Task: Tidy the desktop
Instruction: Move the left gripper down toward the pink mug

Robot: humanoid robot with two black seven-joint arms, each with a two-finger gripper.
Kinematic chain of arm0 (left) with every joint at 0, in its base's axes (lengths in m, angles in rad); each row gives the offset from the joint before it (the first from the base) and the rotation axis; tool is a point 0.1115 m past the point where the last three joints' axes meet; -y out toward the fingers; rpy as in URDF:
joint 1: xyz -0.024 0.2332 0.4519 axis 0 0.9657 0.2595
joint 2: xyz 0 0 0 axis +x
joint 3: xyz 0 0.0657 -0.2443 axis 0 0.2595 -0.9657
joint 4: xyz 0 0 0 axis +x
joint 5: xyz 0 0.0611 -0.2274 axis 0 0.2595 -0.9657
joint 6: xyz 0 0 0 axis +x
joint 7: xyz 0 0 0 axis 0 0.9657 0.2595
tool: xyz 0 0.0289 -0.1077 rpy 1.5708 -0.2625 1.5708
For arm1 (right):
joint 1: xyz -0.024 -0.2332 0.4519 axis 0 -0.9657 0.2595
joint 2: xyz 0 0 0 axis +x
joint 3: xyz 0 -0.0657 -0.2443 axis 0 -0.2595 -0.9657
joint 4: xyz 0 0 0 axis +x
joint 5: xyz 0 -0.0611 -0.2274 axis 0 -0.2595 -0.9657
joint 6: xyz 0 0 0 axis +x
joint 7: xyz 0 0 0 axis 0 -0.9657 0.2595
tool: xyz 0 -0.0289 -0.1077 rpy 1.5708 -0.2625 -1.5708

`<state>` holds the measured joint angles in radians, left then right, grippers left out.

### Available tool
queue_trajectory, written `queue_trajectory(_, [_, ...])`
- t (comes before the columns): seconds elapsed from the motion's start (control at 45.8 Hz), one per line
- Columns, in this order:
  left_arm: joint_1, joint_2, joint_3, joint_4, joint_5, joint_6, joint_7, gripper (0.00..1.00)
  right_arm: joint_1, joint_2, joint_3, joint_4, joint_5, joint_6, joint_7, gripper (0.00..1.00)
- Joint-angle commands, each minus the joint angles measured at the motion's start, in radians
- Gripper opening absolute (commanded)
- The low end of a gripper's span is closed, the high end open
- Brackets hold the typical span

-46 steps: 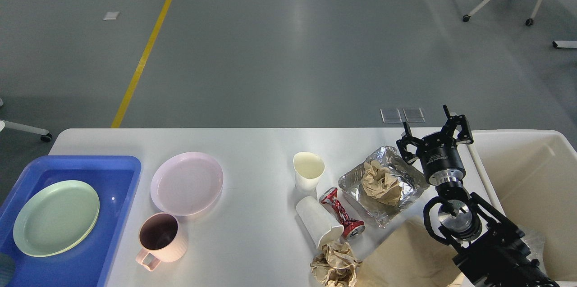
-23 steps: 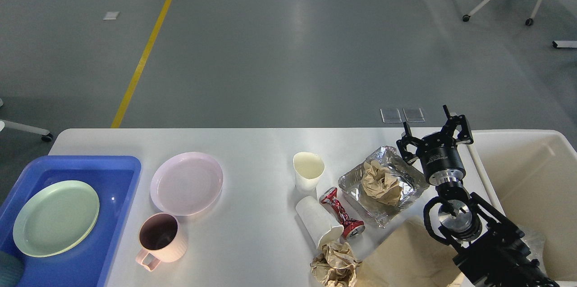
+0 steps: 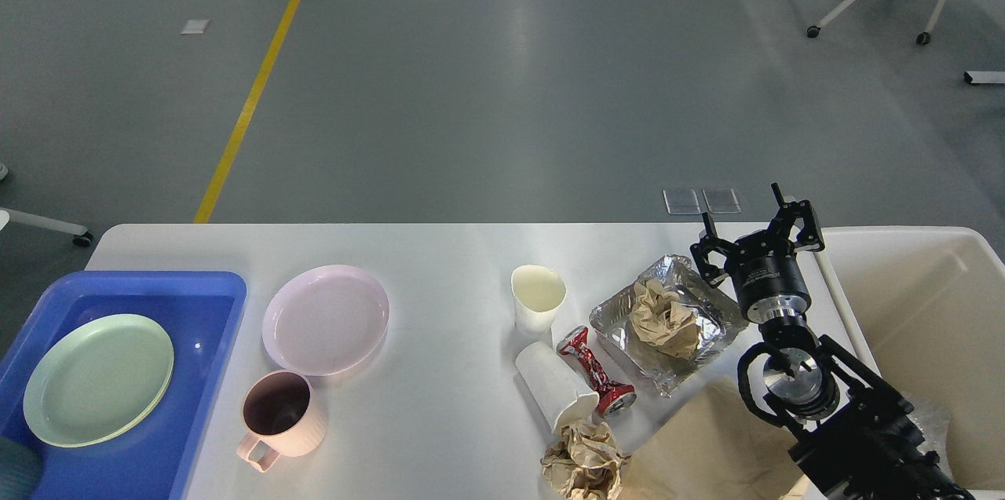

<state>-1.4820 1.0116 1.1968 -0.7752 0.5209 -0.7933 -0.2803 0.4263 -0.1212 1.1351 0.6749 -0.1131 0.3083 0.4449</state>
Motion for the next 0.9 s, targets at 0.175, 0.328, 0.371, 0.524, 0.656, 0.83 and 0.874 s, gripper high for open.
queue_trajectory(0.175, [-0.532,-0.264,0.375,-0.255,-0.171,-0.092,0.009,0.96,0.000,0.000,0.000,0.000,0.001,0.000,0.000,1.00])
queue_trajectory(0.328, [-0.789,-0.481,0.530,-0.438,-0.358,-0.092,0.045,0.96,0.000,0.000,0.000,0.000,0.000,0.000,0.000,1.00])
queue_trajectory(0.371, [-0.872,-0.525,0.541,-0.508,-0.403,-0.090,0.078,0.96,0.000,0.000,0.000,0.000,0.001,0.000,0.000,1.00])
queue_trajectory(0.524, [-1.129,-0.688,0.527,-0.745,-0.620,-0.073,0.242,0.96,0.000,0.000,0.000,0.000,0.000,0.000,0.000,1.00])
queue_trajectory(0.656, [-1.245,-0.788,0.468,-0.869,-0.708,-0.073,0.266,0.96,0.000,0.000,0.000,-0.002,0.000,0.000,0.000,1.00])
queue_trajectory(0.83, [-1.302,-0.808,0.394,-0.963,-0.762,-0.075,0.266,0.95,0.000,0.000,0.000,-0.002,0.000,0.000,0.000,1.00])
queue_trajectory(0.874, [-1.296,-0.811,0.394,-0.963,-0.769,-0.075,0.265,0.95,0.000,0.000,0.000,-0.002,0.001,0.000,0.000,1.00])
